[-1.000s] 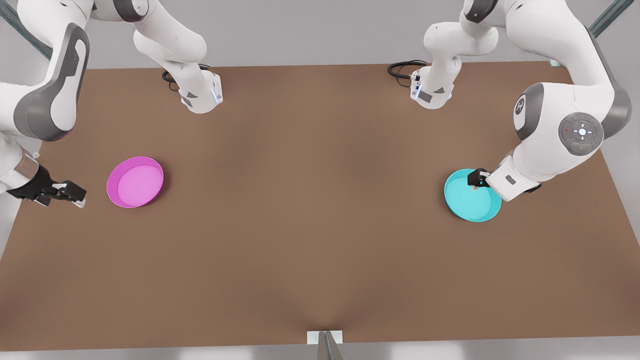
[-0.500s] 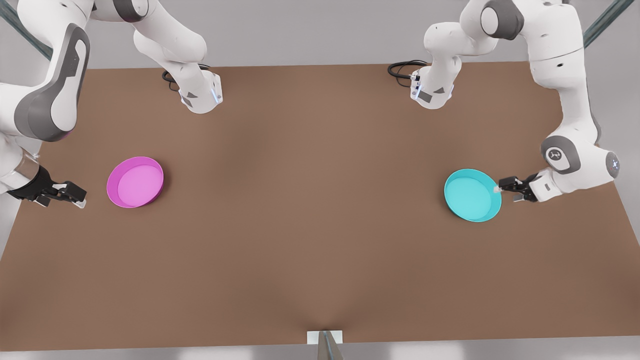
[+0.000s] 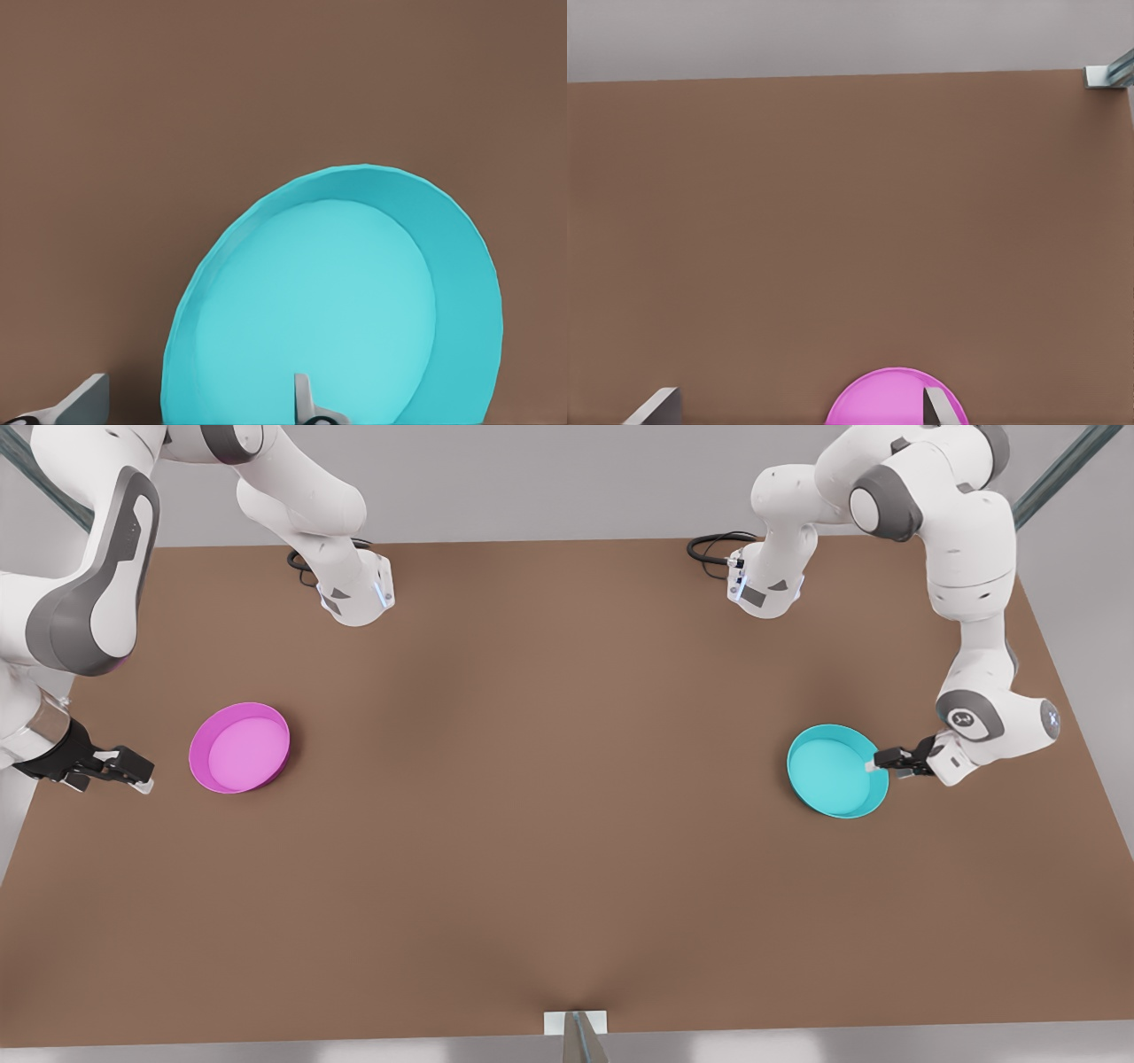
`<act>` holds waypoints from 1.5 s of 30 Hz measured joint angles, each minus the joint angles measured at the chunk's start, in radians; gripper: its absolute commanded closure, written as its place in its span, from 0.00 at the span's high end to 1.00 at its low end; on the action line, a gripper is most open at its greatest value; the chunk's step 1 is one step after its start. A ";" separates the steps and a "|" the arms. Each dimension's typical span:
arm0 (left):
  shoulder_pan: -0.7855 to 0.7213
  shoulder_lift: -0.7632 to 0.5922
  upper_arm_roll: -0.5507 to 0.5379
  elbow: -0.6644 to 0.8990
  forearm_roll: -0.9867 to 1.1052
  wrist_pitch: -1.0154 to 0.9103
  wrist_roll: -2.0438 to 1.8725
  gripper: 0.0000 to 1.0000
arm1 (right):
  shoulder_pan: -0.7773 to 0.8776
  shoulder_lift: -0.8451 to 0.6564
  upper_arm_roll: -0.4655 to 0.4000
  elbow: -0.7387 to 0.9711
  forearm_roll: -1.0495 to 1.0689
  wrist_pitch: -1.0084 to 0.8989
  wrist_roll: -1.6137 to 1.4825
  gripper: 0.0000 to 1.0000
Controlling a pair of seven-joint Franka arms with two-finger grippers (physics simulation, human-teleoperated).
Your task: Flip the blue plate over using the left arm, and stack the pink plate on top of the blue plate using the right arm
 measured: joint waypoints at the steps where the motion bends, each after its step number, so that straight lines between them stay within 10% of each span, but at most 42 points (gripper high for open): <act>1: 0.000 0.004 0.000 0.000 0.000 -0.001 0.001 1.00 | 0.000 0.000 0.000 0.000 0.000 0.000 0.000 1.00; 2: 0.000 0.005 0.000 0.000 -0.001 -0.005 0.004 1.00 | 0.000 0.000 0.000 0.000 0.000 0.000 0.000 1.00; 4: 0.000 0.009 0.000 0.000 -0.001 -0.011 0.005 0.67 | 0.000 0.000 0.000 0.000 0.000 0.000 0.000 1.00; 9: 0.000 0.020 -0.001 0.004 -0.002 -0.006 0.005 0.52 | 0.000 0.001 0.000 0.001 0.000 0.000 0.000 1.00; 45: -0.002 0.063 -0.011 0.021 -0.003 -0.032 -0.023 0.21 | -0.003 0.000 0.000 0.002 0.001 0.002 0.000 1.00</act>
